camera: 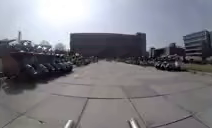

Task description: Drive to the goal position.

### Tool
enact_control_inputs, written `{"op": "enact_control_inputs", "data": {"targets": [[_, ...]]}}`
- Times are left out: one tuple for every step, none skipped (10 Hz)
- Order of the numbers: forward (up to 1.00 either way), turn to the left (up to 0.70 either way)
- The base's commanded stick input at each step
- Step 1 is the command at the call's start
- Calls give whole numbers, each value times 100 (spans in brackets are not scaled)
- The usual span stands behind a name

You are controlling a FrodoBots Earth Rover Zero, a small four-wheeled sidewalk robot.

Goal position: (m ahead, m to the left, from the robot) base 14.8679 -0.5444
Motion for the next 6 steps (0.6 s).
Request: {"op": "enact_control_inputs", "data": {"targets": [[100,0],[100,-9],[100,-27],[100,-24],[100,0],[100,0]]}}
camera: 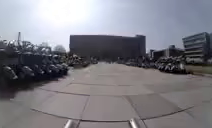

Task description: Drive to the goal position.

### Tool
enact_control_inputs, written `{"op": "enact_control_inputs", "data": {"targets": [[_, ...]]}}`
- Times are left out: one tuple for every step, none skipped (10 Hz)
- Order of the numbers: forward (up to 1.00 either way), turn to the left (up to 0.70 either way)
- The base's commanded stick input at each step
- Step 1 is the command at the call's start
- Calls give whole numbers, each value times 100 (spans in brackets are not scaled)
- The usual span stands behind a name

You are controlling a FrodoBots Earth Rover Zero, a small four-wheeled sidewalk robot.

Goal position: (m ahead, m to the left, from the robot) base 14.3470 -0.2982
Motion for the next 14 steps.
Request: {"op": "enact_control_inputs", "data": {"targets": [[100,0],[100,0],[100,0],[100,0],[100,0],[100,0],[100,0],[100,0],[100,0],[100,0],[100,0],[100,0],[100,0],[100,0]]}}
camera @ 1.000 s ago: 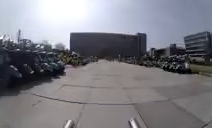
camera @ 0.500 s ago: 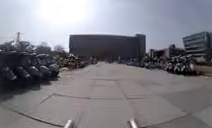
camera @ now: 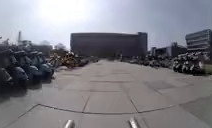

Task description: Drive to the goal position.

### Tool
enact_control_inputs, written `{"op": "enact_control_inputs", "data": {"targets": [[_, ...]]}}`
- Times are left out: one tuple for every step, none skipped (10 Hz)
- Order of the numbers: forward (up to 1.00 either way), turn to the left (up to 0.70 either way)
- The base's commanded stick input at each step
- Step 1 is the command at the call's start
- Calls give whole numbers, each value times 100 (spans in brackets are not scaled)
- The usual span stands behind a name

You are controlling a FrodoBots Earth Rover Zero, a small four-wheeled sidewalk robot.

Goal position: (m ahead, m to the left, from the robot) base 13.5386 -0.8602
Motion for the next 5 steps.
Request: {"op": "enact_control_inputs", "data": {"targets": [[100,0],[100,0],[100,0],[100,0],[100,0]]}}
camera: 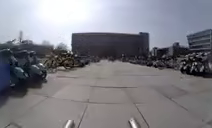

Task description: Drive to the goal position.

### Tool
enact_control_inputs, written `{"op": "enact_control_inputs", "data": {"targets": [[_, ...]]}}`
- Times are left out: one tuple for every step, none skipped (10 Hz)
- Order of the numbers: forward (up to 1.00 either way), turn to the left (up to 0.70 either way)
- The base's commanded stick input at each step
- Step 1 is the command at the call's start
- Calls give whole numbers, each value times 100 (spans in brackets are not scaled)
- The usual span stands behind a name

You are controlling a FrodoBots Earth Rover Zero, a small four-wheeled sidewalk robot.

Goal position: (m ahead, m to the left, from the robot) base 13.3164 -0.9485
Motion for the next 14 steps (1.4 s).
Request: {"op": "enact_control_inputs", "data": {"targets": [[100,0],[100,0],[100,0],[100,0],[100,0],[100,0],[100,0],[100,0],[100,0],[100,0],[100,0],[100,-13],[100,-27],[100,-27]]}}
